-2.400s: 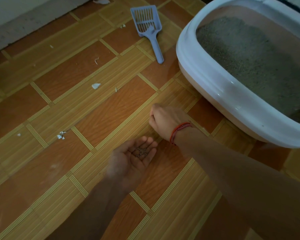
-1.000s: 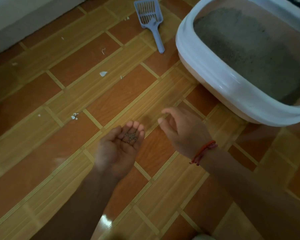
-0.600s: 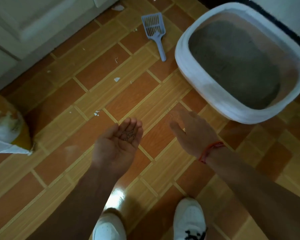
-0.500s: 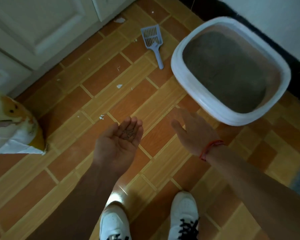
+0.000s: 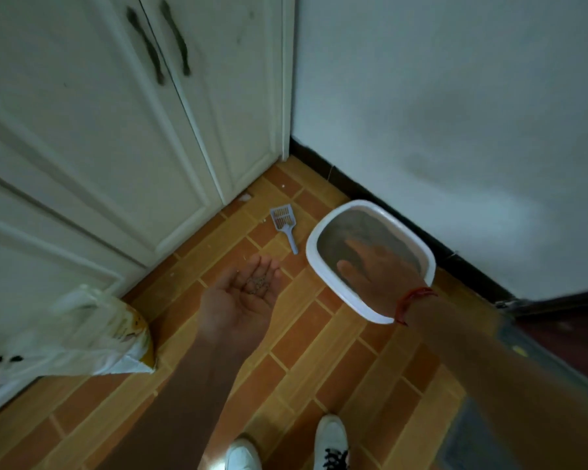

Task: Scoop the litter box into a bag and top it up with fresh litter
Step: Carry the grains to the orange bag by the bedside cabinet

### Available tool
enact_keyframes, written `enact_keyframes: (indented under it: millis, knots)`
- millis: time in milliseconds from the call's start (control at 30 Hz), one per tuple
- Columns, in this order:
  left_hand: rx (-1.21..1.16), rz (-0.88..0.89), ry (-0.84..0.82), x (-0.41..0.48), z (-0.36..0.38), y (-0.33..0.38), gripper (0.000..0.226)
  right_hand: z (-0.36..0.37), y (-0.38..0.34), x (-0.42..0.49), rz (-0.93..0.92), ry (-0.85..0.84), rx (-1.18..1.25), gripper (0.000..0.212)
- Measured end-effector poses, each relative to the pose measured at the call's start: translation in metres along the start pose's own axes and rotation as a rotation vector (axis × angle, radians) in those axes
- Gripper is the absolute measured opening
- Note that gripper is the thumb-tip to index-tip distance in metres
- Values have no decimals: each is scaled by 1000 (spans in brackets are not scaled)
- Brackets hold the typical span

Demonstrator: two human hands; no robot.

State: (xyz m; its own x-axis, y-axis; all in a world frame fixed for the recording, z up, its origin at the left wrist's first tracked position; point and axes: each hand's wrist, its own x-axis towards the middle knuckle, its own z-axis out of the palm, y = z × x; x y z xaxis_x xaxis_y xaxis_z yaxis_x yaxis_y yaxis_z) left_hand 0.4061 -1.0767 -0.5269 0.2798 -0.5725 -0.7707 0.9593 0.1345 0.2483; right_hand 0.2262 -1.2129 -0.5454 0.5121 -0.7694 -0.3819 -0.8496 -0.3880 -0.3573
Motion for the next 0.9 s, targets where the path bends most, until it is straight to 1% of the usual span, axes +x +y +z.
enact_keyframes:
  millis: [33, 167, 300, 467, 667, 900]
  knots:
    - [-4, 8, -2, -18, 19, 7, 42, -25, -9, -9, -7, 12, -7, 73]
    - [-35, 33, -34, -91, 89, 35, 38, -120, -45, -46, 14, 76, -70, 58]
    - [-63, 46, -115, -156, 149, 57, 37, -205, -77, -75, -1, 152, -101, 58]
    - [-86, 66, -229, -229, 200, 74, 39, -291, -110, -114, -30, 296, -135, 57]
    - [-69, 85, -347, -296, 241, 86, 39, -361, -137, -162, -57, 433, -158, 61]
    - [-73, 94, -430, -339, 267, 80, 41, -393, -145, -202, -67, 571, -208, 62]
